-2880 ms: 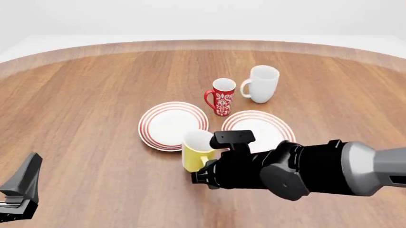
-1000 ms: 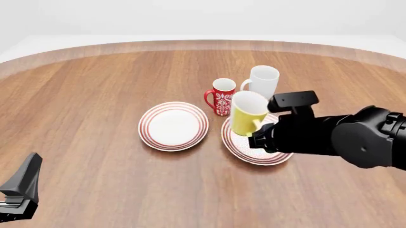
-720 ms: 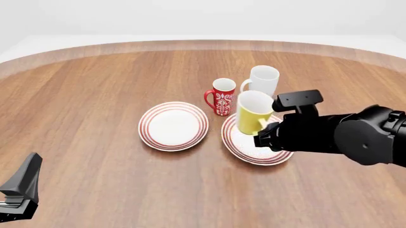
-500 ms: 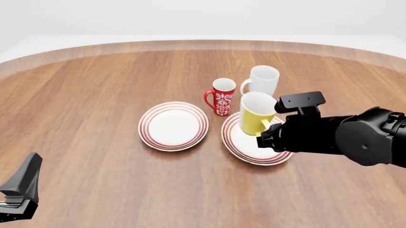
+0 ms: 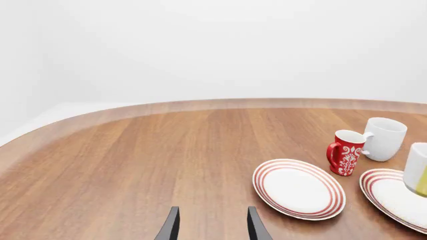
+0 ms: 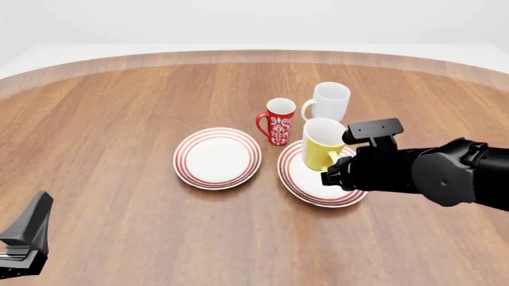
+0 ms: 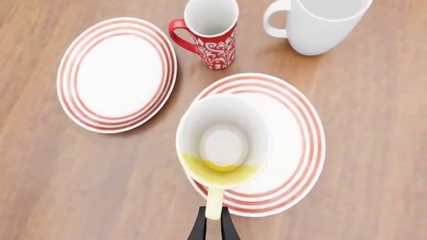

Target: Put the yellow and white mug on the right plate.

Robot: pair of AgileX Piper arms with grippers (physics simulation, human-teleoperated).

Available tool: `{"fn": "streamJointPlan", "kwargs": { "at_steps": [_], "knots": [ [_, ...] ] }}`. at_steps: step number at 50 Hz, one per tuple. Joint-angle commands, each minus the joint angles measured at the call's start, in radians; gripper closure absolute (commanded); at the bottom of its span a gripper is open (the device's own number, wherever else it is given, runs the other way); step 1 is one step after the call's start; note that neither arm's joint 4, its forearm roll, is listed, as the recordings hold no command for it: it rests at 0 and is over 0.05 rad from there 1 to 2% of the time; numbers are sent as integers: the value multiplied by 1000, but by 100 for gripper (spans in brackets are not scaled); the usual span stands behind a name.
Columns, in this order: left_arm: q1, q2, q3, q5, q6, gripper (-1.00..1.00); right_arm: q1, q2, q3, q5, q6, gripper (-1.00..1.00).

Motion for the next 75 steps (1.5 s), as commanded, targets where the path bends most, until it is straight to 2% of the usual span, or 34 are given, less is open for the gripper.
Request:
{"fn": "streamJointPlan", "kwargs": {
  "at_steps": [1,48,75],
  "knots": [
    [0,0,0,0,0,-100,-20,20,7,-28,-9,100],
    [0,0,0,0,0,-100,-81,104,29,-130,-34,100],
    [0,0,0,0,0,-100,-78,176,27,-190,-18,100]
  ]
}}
